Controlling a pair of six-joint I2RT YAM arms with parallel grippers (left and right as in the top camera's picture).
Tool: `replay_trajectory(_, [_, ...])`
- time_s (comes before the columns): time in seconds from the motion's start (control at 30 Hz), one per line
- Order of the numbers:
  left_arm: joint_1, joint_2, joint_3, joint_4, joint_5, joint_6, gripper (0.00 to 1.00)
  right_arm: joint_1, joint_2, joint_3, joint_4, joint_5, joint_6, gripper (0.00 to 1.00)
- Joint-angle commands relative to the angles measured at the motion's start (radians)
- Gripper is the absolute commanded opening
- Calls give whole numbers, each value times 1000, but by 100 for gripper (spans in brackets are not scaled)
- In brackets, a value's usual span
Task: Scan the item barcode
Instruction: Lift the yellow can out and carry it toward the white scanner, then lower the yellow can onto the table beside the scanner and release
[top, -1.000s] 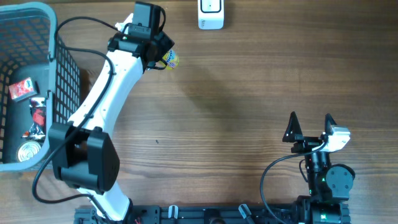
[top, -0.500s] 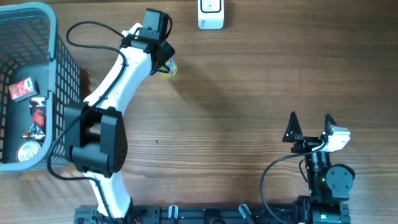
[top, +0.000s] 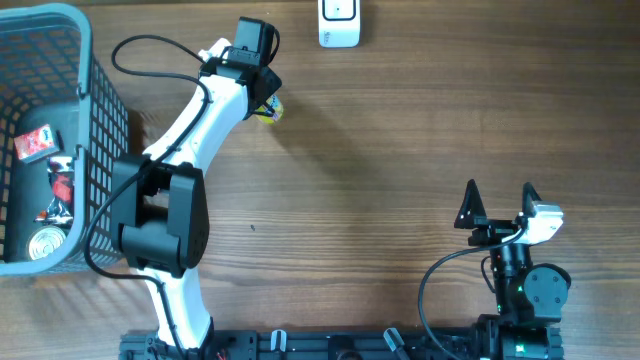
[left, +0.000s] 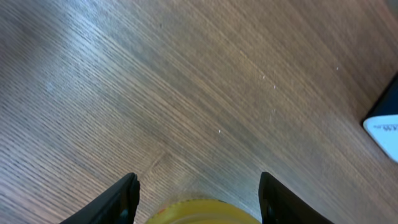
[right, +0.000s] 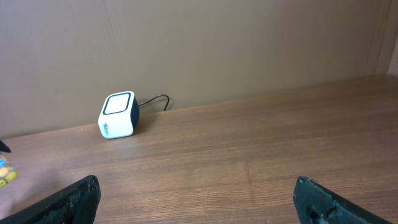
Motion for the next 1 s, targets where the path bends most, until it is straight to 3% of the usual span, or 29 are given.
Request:
replay_trajectory(0.0, [-5,31,16,20,-77,2,57,5,2,-1,3,0,7,100])
replay_trajectory(0.27, [-5,93,16,39,-170,2,57,5,2,-1,3,0,7,100])
replay_trajectory(0.8, [-86,114,16,-1,-151,-3,68,5,2,-1,3,0,6,100])
replay_trajectory(0.97, [-143,114,16,-4,-154,-93,68,5,2,-1,3,0,6,100])
